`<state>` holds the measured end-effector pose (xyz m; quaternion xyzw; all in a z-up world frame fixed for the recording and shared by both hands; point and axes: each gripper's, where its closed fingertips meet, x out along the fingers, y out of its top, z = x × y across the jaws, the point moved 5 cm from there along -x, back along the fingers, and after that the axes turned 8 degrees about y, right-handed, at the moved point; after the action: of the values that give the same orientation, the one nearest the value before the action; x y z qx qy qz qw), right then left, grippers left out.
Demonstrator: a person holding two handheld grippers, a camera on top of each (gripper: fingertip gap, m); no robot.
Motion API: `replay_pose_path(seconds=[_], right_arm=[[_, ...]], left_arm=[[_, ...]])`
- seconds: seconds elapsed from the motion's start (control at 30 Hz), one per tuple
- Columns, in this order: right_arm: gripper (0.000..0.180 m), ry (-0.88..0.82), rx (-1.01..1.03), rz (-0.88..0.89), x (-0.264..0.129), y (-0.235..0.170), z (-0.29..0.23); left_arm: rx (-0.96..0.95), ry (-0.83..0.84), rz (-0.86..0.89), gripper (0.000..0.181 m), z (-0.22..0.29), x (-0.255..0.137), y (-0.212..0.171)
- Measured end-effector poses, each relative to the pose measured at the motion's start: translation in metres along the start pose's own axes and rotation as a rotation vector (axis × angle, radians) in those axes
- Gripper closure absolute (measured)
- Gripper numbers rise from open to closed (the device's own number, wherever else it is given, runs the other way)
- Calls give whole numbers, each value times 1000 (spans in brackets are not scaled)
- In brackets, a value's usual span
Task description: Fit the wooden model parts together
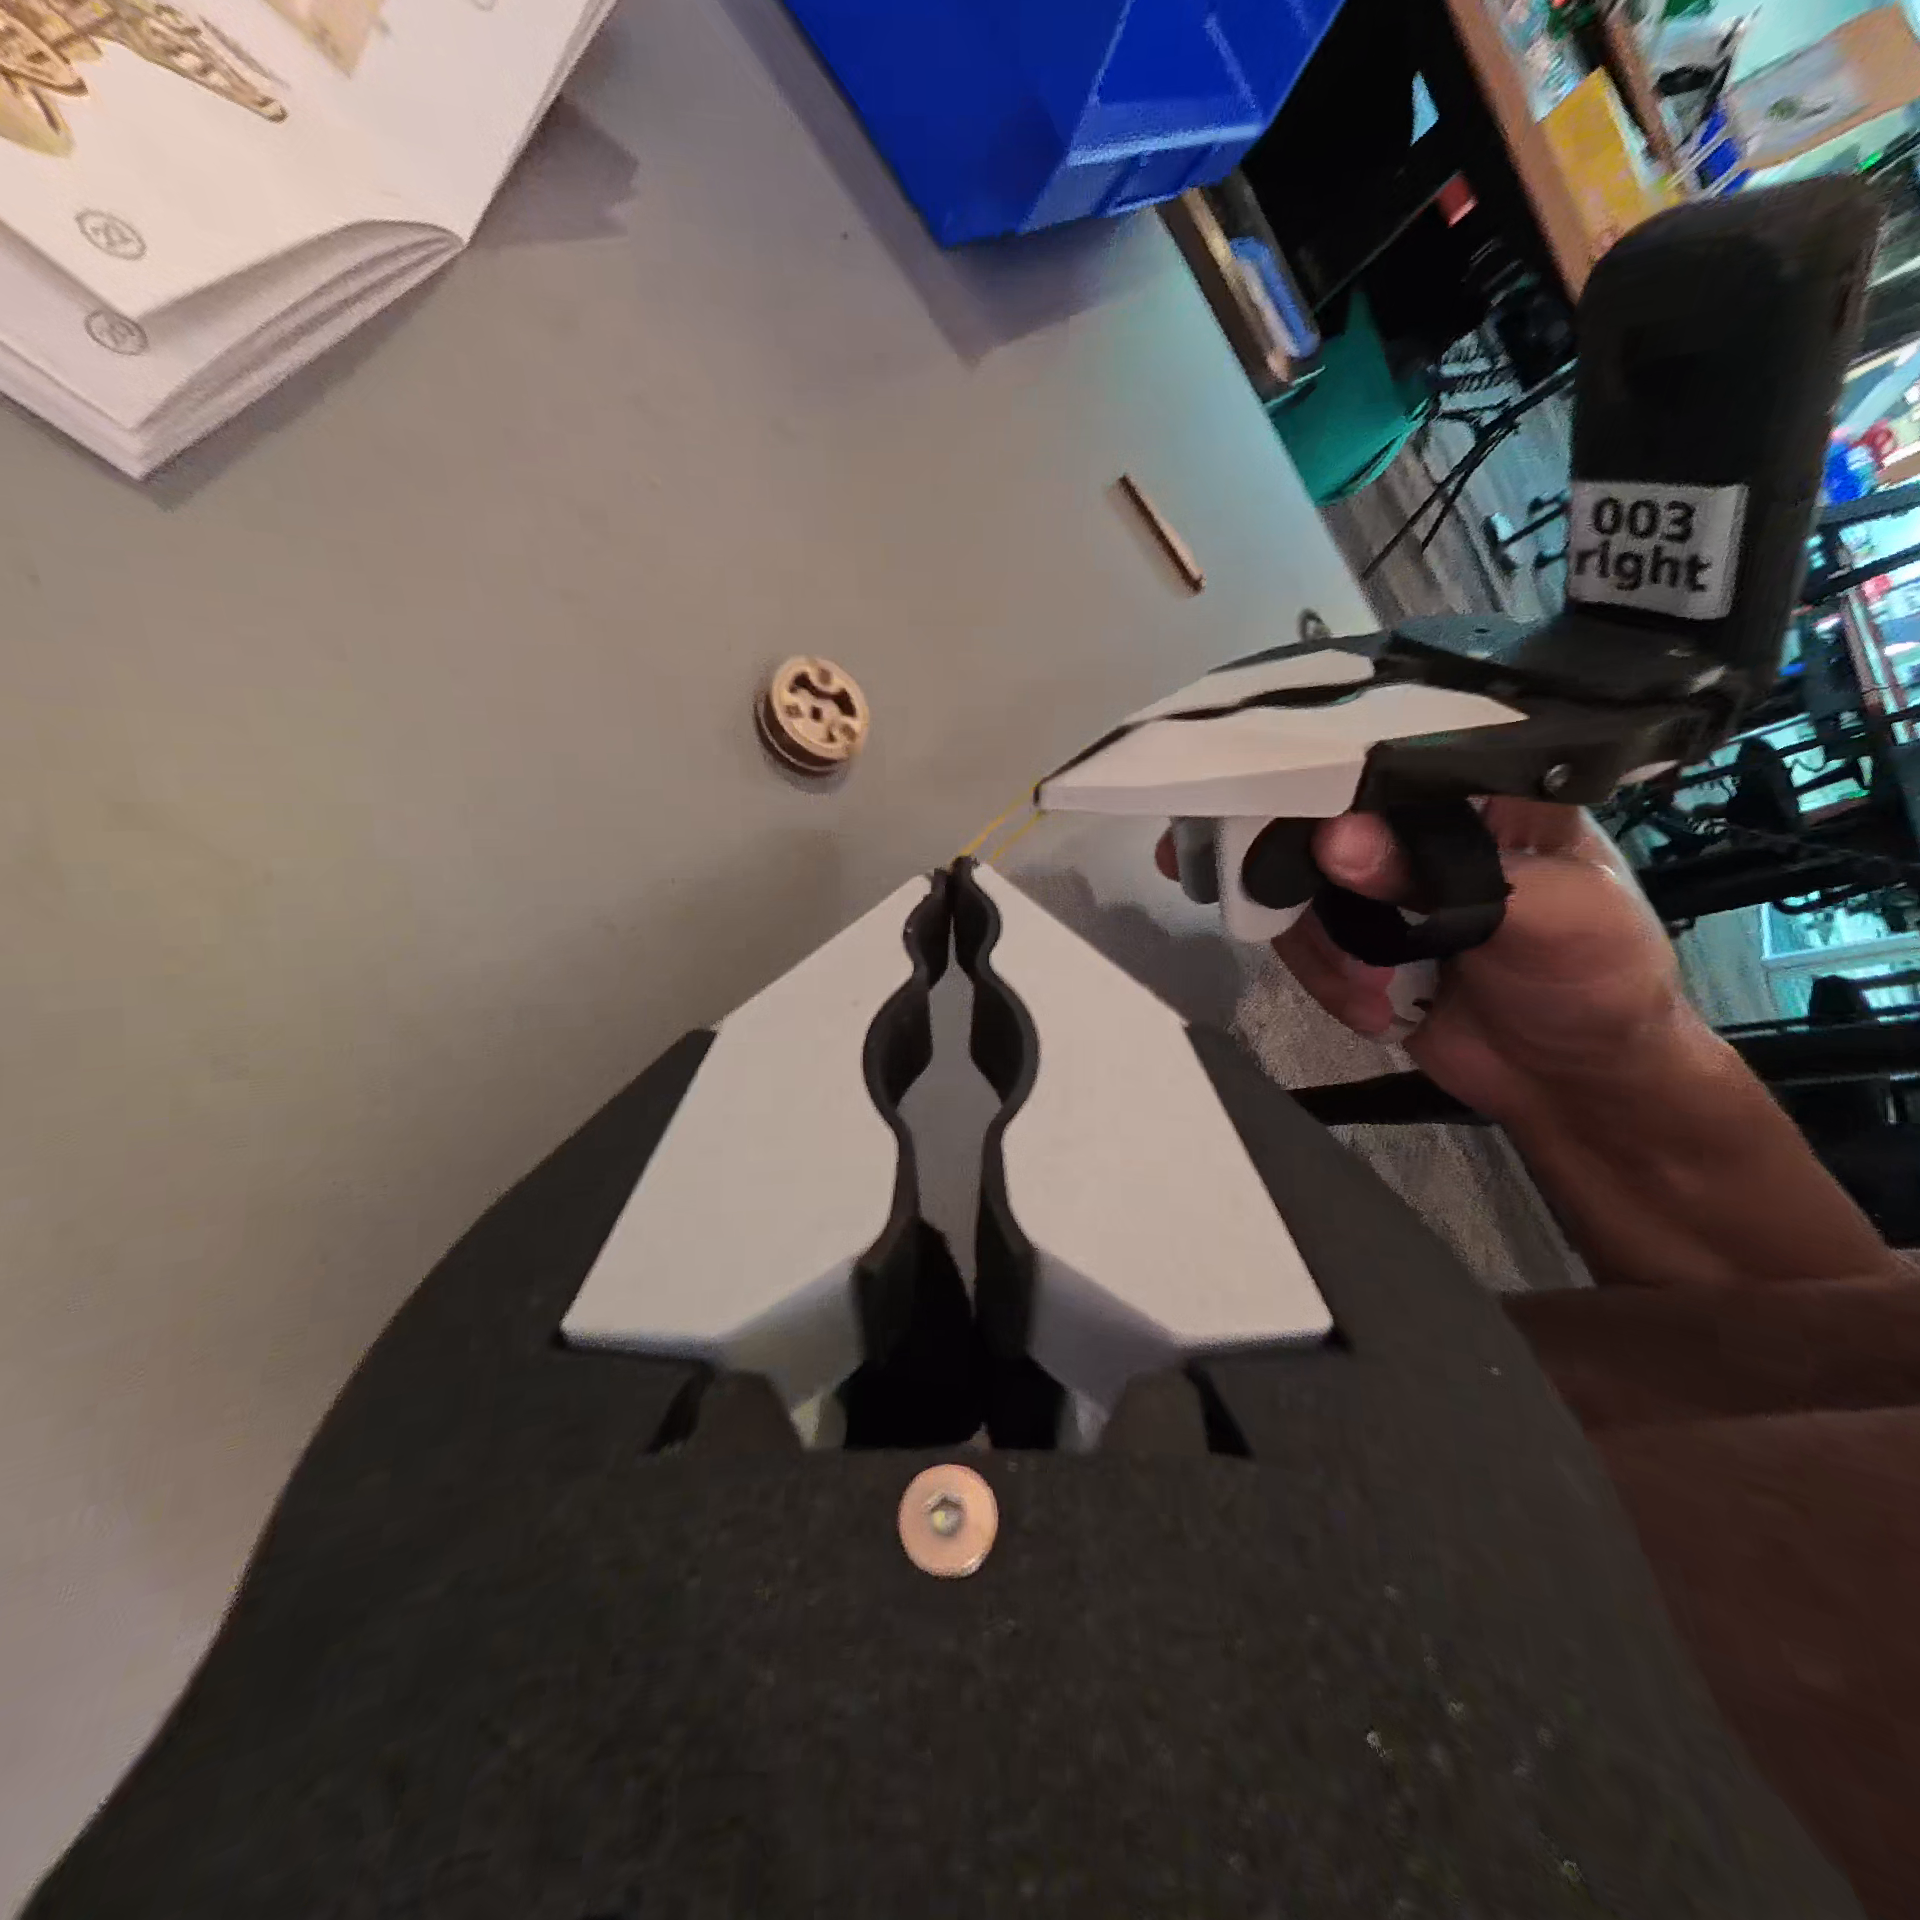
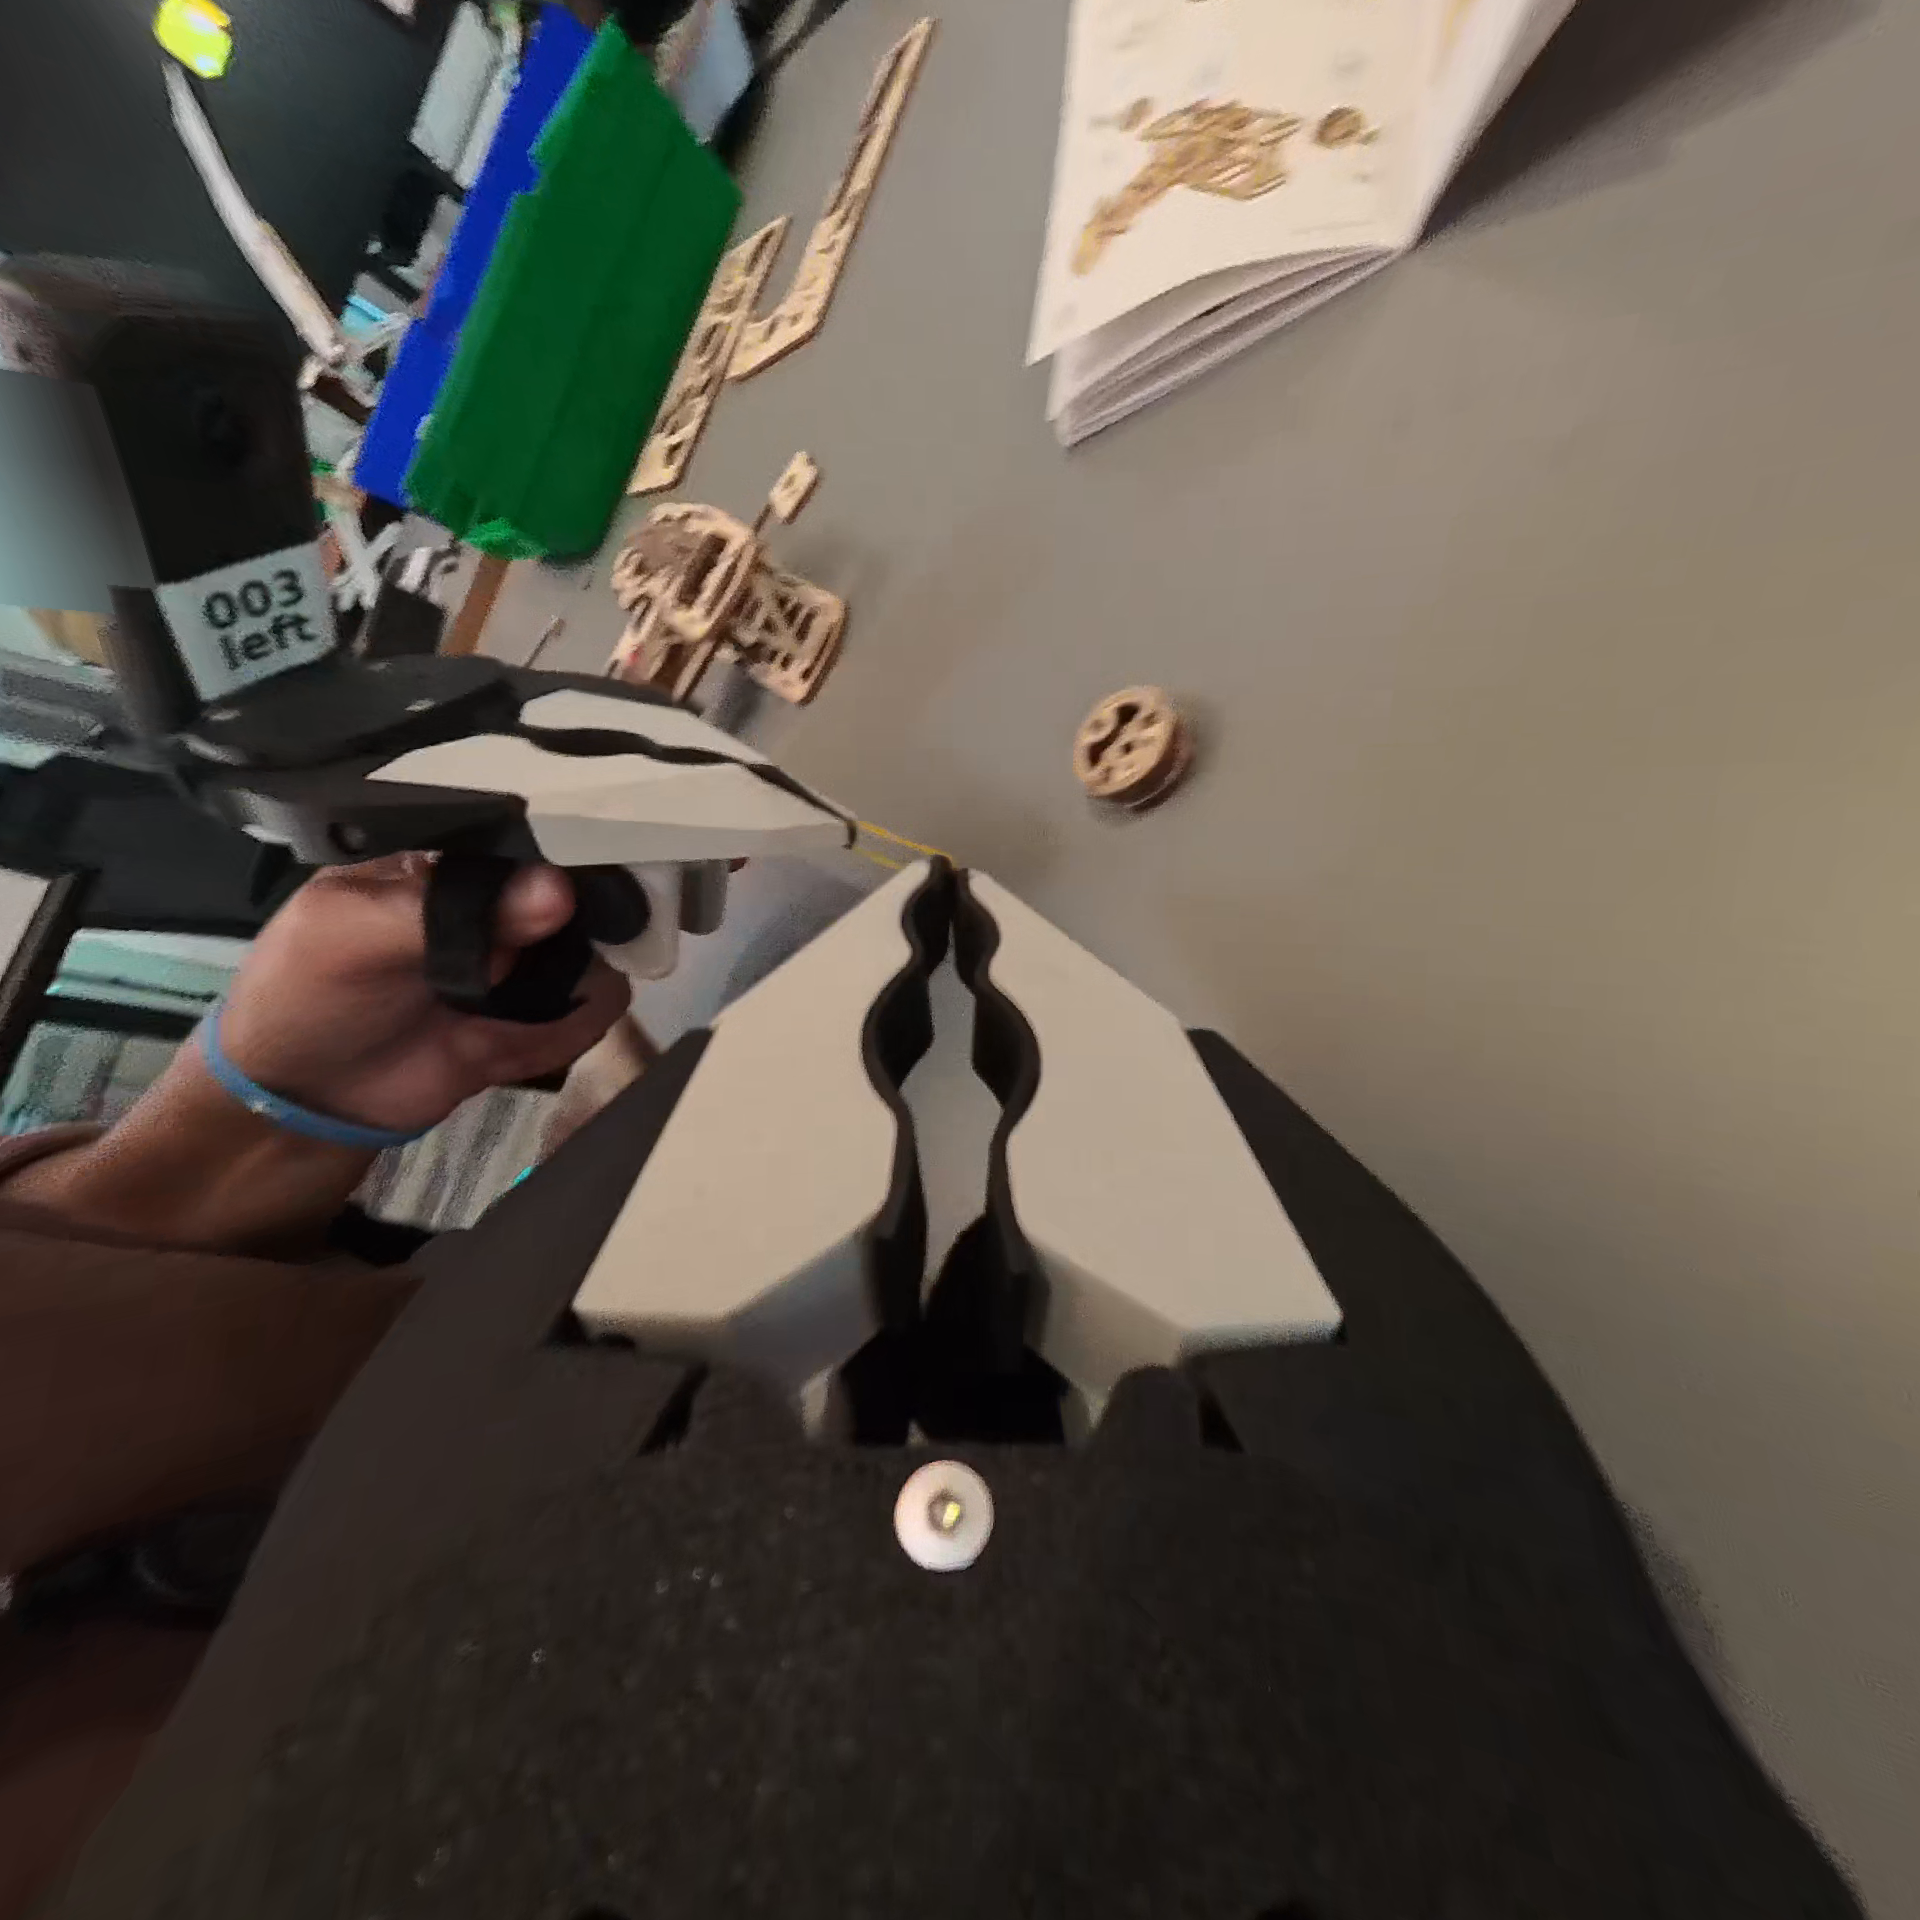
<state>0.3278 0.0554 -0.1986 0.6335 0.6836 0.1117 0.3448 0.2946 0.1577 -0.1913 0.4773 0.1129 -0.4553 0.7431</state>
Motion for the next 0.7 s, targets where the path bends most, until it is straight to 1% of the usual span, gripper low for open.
replay_pose_path(seconds=[0.03, 0.13, 0.3, 0.43, 0.7], right_arm=[[180, -26, 10, 4, 1, 5, 6], [180, -105, 18, -16, 7, 13, 21], [180, -211, 14, -58, 11, 7, 34], [180, -212, 11, -36, 14, 6, 38], [180, -209, -7, -29, 13, 12, 42]], left_arm=[[-1, 11, -15, 181, -3, 4, 4], [-17, 46, -37, 181, -14, 14, 11], [-1, 77, -93, 181, -21, 30, 6], [52, 115, -80, 181, -23, 36, 4], [65, 109, -62, 181, -22, 38, 9]])
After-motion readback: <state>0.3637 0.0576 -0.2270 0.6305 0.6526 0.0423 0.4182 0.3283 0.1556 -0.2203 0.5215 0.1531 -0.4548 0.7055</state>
